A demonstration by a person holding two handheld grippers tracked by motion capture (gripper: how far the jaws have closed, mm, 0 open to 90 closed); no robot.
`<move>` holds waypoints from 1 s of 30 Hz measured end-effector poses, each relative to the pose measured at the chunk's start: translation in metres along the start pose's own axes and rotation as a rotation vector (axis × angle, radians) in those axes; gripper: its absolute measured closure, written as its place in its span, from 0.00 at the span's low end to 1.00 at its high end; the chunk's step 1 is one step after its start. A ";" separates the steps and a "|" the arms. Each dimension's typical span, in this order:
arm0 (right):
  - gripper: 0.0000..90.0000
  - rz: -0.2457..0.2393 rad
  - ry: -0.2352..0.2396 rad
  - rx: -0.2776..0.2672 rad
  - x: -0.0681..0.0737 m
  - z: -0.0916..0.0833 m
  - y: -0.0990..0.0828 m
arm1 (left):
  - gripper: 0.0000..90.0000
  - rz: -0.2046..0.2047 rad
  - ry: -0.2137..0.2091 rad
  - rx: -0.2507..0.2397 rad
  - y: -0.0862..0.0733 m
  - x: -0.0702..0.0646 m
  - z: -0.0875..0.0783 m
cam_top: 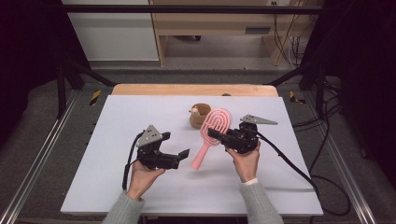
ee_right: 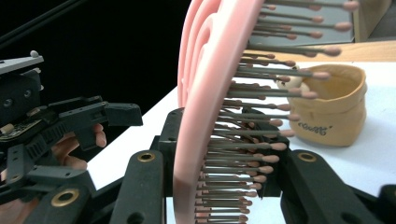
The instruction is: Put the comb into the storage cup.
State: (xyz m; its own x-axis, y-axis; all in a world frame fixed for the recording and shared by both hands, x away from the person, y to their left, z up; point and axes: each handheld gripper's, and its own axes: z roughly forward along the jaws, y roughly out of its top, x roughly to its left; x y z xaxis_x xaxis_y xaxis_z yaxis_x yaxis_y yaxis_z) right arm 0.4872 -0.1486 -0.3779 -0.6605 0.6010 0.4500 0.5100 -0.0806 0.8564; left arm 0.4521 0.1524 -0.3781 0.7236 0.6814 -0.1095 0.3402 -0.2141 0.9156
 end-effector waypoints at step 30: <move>0.70 -0.061 -0.071 -0.013 -0.003 -0.025 0.028 | 0.05 0.008 0.084 0.053 -0.041 0.047 -0.042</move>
State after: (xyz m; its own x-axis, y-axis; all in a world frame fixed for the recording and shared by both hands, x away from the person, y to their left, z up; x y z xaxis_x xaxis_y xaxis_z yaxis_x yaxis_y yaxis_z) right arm 0.4893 -0.1725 -0.3487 -0.6494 0.6599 0.3779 0.4623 -0.0520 0.8852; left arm 0.4468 0.2223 -0.4049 0.6740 0.7356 -0.0678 0.3680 -0.2548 0.8942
